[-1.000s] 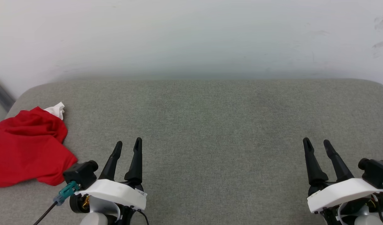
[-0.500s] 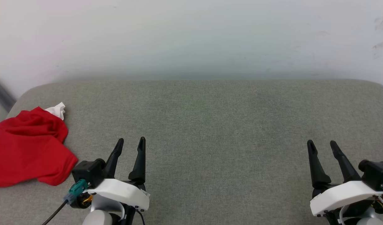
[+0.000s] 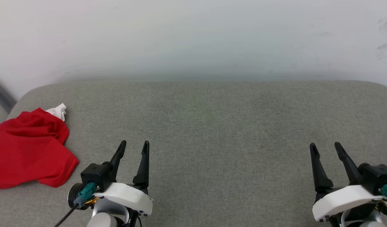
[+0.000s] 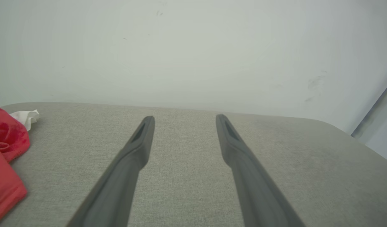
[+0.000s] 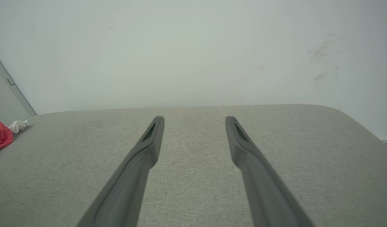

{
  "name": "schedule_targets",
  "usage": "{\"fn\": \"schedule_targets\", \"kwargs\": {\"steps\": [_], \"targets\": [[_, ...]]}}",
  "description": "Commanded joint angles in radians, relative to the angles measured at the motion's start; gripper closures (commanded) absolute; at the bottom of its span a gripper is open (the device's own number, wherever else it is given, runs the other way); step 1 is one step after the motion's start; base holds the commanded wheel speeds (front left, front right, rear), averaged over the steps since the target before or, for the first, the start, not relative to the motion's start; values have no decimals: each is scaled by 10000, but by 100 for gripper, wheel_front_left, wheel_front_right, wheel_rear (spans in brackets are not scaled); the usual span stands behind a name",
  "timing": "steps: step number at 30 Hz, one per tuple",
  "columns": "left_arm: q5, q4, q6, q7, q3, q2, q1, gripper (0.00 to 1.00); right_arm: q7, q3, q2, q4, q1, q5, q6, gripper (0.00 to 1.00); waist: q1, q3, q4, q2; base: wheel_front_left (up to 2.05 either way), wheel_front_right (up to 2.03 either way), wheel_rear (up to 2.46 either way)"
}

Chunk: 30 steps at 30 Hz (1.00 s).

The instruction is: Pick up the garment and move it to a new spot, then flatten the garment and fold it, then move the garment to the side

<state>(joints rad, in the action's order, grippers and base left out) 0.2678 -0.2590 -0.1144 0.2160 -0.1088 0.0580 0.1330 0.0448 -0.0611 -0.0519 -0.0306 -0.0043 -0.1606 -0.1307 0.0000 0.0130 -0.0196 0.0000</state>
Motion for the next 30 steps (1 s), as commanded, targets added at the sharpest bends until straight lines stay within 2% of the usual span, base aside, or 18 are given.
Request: {"fn": "schedule_targets", "kwargs": {"steps": [1,24,30], "targets": [[-175,12,17,97,4,36,185,0,71,3,23,96,37,195,0,0,0,4,-5,0,0,0,0],[-1593,-509,88,520,-112,-8,209,0,526,-6,27,-58,180,1317,1,0,0,66,56,0,0,0,0],[-1428,-578,74,508,-70,-16,229,0,548,14,27,-145,161,1107,1,0,0,44,67,0,0,0,0]]}}
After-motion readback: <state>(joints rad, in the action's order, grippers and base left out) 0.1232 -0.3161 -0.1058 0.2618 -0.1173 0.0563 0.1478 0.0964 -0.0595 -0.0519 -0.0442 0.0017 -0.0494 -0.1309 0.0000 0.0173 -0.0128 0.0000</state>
